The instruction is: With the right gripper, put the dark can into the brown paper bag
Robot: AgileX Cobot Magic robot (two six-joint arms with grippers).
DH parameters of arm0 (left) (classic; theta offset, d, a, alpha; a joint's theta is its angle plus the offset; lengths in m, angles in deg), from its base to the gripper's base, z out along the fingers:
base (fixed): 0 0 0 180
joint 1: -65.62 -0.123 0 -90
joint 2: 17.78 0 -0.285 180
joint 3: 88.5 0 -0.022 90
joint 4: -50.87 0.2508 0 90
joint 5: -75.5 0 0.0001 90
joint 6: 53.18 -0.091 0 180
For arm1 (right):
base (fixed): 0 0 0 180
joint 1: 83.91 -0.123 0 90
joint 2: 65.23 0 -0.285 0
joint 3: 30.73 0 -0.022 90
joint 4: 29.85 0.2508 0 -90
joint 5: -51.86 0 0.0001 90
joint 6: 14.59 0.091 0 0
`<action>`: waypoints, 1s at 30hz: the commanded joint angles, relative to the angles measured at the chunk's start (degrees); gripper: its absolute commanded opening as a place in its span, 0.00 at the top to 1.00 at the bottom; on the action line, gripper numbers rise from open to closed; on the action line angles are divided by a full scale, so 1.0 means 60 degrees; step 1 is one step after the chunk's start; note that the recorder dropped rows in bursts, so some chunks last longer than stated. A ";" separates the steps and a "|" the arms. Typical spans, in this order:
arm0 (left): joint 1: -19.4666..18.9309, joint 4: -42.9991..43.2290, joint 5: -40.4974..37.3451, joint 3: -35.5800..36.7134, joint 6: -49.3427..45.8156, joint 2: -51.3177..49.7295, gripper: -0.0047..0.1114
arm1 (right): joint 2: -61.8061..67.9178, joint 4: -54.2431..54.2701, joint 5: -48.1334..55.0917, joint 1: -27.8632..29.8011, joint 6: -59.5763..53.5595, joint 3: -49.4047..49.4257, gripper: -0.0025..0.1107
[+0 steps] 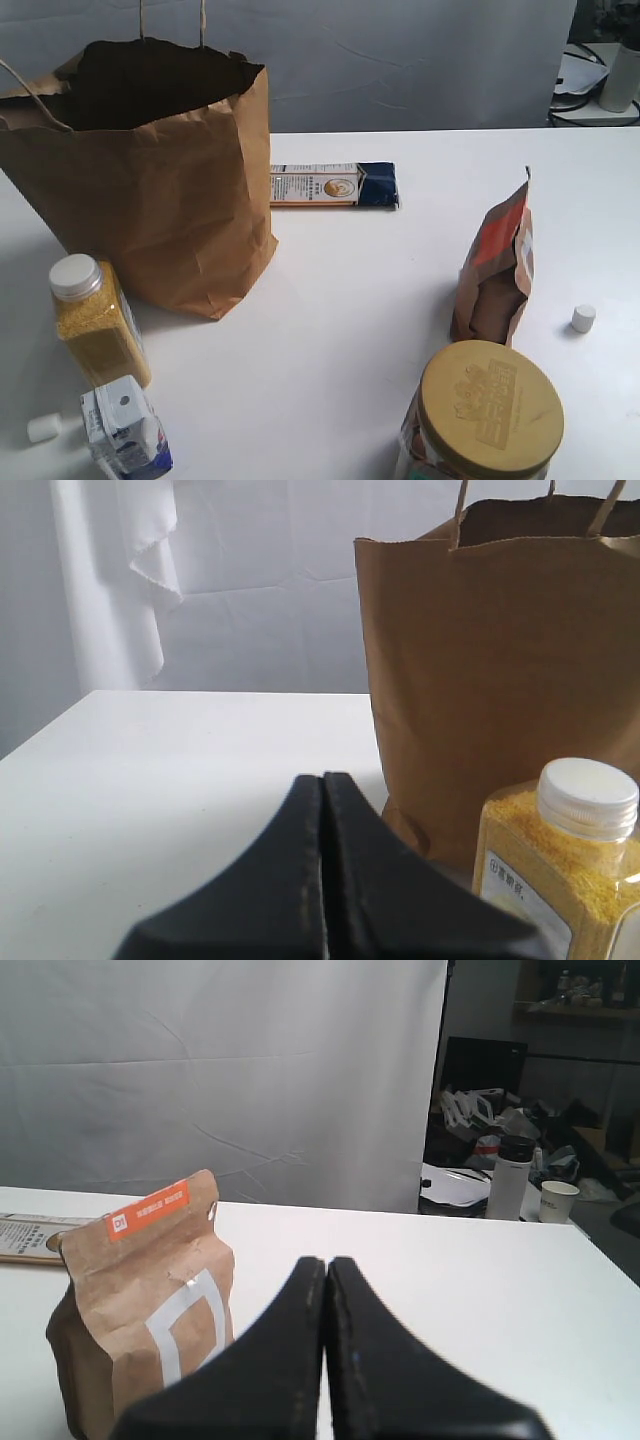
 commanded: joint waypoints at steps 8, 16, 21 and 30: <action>0.0051 0.0024 0.0112 0.0034 0.0022 0.0033 0.96 | -0.0052 0.0014 -0.0031 -0.0024 0.0695 0.0032 0.98; 0.0051 0.0024 0.0112 0.0034 0.0022 0.0033 0.96 | -0.0052 0.0014 -0.0031 -0.0024 0.0695 0.0032 0.98; 0.0051 0.0024 0.0112 0.0034 0.0022 0.0033 0.96 | -0.0052 0.0014 -0.0031 -0.0024 0.0695 0.0032 0.98; 0.0051 0.0024 0.0112 0.0034 0.0022 0.0033 0.96 | -0.0052 0.0014 -0.0031 -0.0024 0.0695 0.0032 0.98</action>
